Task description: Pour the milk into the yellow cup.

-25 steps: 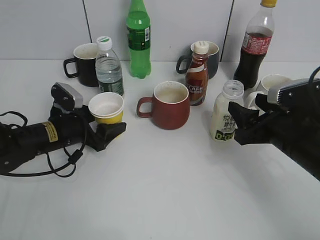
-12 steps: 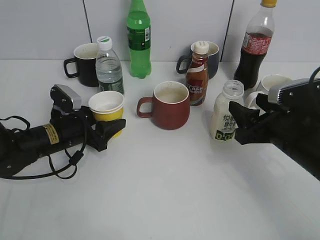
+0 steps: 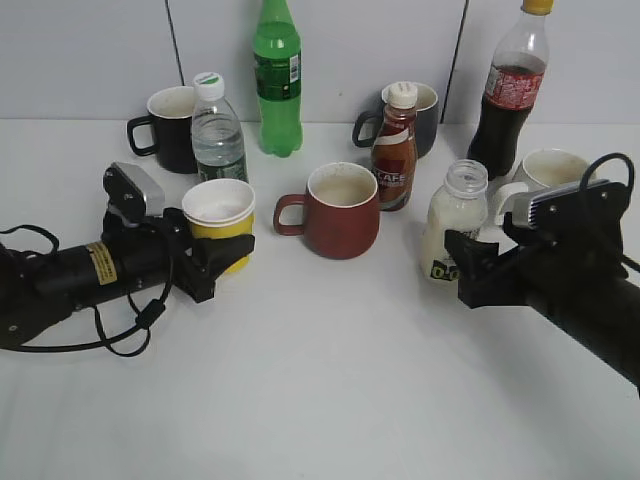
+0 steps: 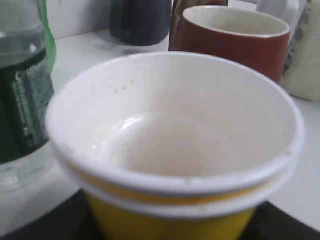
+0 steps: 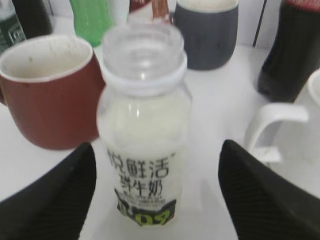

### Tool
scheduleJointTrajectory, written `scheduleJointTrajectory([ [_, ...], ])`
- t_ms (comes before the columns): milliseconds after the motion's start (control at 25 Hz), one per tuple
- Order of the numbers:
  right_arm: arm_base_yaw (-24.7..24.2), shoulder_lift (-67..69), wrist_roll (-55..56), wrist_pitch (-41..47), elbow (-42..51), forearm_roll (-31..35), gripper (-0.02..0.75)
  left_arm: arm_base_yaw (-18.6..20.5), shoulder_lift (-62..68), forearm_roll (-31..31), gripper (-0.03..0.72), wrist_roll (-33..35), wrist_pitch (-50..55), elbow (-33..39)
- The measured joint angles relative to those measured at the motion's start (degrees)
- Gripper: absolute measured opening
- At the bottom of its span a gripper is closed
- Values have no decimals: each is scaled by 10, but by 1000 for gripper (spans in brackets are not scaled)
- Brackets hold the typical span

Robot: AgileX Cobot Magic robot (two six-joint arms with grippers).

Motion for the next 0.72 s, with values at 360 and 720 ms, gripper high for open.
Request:
scheduleJointTrajectory([
  [360,0,89,11,0,-40,0,598,0,-36,28,401,0,-1,0],
  [720,0,103,6,-1,-51,43,593,0,-38,33,399,0,-2,0],
])
